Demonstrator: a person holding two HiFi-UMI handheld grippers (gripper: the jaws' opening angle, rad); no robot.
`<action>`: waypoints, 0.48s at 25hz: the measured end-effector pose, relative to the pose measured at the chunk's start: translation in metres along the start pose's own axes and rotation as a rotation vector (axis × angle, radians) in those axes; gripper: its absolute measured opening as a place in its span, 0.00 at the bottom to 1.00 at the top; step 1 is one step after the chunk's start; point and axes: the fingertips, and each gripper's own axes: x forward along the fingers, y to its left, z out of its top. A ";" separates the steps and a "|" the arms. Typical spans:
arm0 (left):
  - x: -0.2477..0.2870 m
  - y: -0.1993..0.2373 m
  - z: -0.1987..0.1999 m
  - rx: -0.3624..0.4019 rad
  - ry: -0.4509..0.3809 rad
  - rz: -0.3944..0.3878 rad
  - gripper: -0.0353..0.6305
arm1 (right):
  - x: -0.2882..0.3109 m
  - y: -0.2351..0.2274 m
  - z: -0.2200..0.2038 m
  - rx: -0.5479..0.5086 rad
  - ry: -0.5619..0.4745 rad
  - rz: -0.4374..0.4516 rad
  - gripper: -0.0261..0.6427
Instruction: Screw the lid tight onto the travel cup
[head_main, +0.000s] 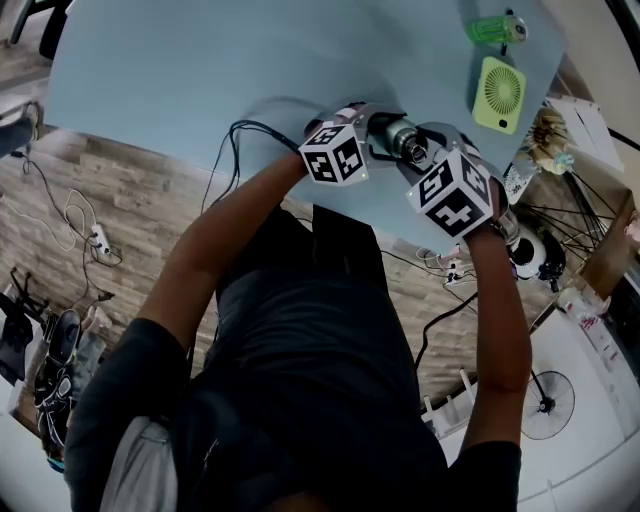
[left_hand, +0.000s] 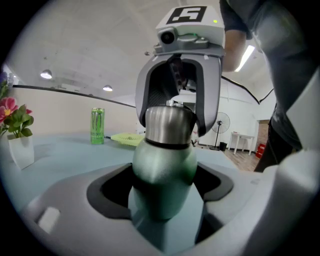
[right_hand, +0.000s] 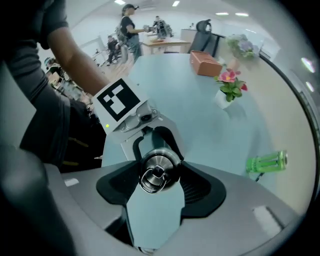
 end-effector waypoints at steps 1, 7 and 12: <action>0.000 0.000 0.000 0.000 0.000 0.000 0.69 | -0.001 -0.001 0.001 0.047 -0.023 -0.014 0.42; 0.001 0.001 0.001 -0.001 0.000 0.000 0.69 | -0.007 -0.010 0.005 0.298 -0.144 -0.103 0.42; 0.001 0.000 0.001 0.000 0.003 0.001 0.69 | -0.010 -0.012 0.003 0.484 -0.220 -0.165 0.42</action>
